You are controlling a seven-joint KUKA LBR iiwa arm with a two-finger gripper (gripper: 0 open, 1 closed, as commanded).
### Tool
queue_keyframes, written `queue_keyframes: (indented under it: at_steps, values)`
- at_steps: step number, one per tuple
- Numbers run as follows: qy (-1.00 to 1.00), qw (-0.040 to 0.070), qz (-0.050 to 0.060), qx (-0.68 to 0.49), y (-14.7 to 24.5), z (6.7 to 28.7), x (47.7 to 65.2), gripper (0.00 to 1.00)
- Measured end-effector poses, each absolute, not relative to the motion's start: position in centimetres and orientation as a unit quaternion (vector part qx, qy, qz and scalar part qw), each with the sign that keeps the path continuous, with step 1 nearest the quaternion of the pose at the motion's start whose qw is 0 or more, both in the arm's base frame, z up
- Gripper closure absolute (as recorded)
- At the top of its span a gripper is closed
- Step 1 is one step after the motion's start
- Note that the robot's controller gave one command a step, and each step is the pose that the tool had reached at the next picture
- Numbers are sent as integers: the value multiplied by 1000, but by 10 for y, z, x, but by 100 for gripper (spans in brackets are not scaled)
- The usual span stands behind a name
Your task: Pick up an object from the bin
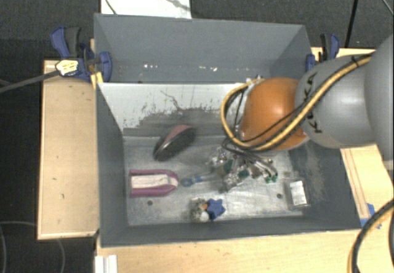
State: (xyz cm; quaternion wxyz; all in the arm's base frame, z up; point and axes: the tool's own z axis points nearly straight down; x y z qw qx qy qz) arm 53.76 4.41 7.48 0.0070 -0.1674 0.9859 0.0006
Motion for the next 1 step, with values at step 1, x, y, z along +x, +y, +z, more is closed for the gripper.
queue_keyframes:
  at_steps: [1]
  values:
    - [958, 6, -1, -287, 54, 246, 537, 100]
